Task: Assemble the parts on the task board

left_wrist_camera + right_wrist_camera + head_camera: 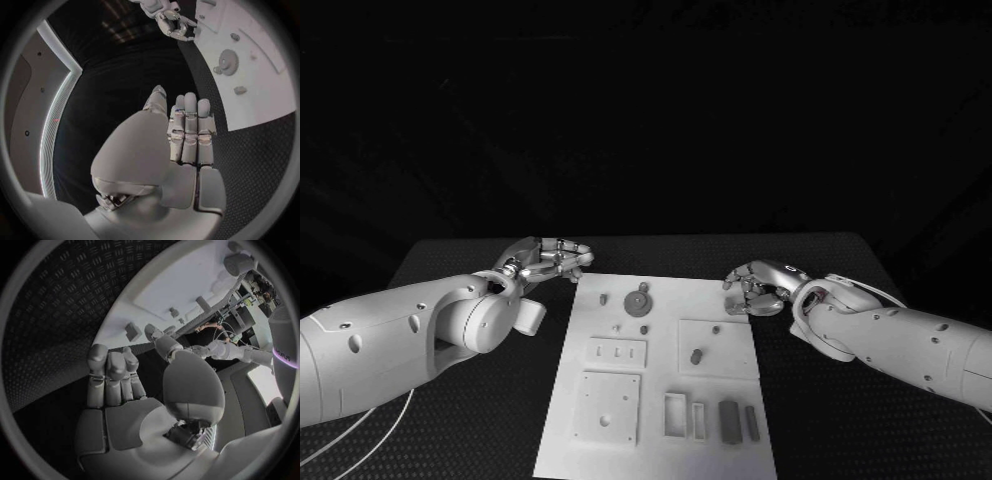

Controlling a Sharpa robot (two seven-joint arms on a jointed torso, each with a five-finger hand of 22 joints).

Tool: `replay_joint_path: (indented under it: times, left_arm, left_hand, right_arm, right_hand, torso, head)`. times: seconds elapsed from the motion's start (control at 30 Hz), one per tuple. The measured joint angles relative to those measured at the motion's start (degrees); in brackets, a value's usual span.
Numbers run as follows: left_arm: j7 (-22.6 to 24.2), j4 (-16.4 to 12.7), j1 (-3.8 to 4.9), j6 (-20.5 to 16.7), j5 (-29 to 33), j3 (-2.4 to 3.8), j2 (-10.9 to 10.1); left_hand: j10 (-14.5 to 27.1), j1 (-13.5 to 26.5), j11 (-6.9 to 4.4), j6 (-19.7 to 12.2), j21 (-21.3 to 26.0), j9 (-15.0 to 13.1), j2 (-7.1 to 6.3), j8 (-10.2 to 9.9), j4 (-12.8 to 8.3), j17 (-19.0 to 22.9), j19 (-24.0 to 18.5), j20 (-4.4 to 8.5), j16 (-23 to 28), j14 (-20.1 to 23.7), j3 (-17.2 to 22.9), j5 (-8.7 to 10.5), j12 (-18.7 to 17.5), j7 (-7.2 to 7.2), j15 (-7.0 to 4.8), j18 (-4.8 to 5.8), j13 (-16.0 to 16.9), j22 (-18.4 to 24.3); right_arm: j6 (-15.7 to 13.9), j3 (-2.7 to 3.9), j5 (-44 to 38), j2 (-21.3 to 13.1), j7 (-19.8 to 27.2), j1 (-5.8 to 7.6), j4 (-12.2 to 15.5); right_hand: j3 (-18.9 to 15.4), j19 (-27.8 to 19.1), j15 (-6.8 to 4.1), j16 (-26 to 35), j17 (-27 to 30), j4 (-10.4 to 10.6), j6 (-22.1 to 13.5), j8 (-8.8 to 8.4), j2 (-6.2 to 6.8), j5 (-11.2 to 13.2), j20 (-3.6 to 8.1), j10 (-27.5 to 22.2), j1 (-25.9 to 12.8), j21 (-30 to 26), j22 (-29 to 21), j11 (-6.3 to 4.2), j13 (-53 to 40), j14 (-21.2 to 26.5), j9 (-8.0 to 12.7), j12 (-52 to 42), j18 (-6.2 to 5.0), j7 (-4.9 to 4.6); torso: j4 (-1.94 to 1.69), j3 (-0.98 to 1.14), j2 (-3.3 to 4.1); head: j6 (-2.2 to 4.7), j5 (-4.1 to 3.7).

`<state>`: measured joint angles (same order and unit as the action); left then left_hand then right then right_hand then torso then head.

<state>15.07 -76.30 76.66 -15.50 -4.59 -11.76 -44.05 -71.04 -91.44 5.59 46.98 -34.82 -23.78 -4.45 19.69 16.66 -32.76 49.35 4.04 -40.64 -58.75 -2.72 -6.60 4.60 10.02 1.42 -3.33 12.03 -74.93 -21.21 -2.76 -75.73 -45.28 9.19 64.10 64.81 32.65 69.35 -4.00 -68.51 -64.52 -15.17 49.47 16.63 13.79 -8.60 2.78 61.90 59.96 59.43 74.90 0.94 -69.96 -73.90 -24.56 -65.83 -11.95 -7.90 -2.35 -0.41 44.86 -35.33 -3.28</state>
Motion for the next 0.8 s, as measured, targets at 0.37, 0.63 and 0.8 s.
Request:
replay_joint_path:
  times: [0.37, 0.63, 0.8]
  left_arm:
    - [0.0, 0.04, -0.06, 0.15, 0.0, 0.0, -0.04]
    - [0.0, 0.08, -0.1, 0.2, 0.0, -0.01, -0.03]
    - [-0.02, 0.09, -0.12, 0.22, 0.0, -0.01, -0.08]
  left_hand:
    - [0.0, 0.0, 0.0, 0.0, 0.0, 0.01, 0.0, 0.0, 0.0, 0.0, 0.0, 0.0, 0.0, 0.0, 0.0, 0.0, 0.0, 0.0, 0.0, 0.27, 0.05, 0.01]
    - [0.0, 0.0, 0.0, 0.0, 0.0, -0.05, 0.0, 0.0, 0.0, 0.0, 0.0, 0.0, 0.0, 0.0, 0.0, 0.0, 0.0, 0.0, 0.0, 0.32, 0.05, 0.01]
    - [0.0, 0.23, 0.0, 0.0, 0.0, -0.04, 0.23, 0.0, 0.0, 0.0, -0.01, 0.01, 0.0, 0.0, 0.0, 0.0, 0.0, 0.0, 0.0, 0.38, 0.04, 0.01]
  right_arm:
    - [0.0, 0.03, 0.0, 0.55, 0.03, -0.85, -1.21]
    - [0.0, 0.03, -0.09, 0.63, 0.17, -0.86, -1.39]
    - [0.06, 0.03, -0.17, 0.74, 0.22, -0.86, -1.38]
  right_hand:
    - [0.62, -0.08, -0.54, 0.0, -0.28, 0.61, 1.16, 1.5, -1.08, 4.04, -0.1, 0.0, 1.09, 0.0, 0.0, 0.0, 0.07, 0.29, -0.38, -0.27, 0.0, 1.16]
    - [2.07, -0.08, -1.72, 0.0, -0.46, 2.06, 1.47, 3.65, -1.44, 5.08, -0.11, 0.0, 1.44, 0.0, 0.0, 0.0, 0.43, -0.09, -1.43, -0.27, 0.0, 1.47]
    - [2.45, -0.07, -1.84, -0.01, -0.51, 2.24, 1.47, 3.95, -1.74, 5.49, -0.12, 0.0, 1.29, 0.0, 0.0, 0.0, 0.48, -0.21, -1.63, -0.27, 0.0, 1.47]
  torso:
    - [-0.1, -0.14, -0.08]
    - [-0.14, -0.25, -0.12]
    - [-0.15, -0.25, -0.14]
  head:
    - [-0.49, 0.14]
    - [-0.63, 0.09]
    - [-0.75, 0.02]
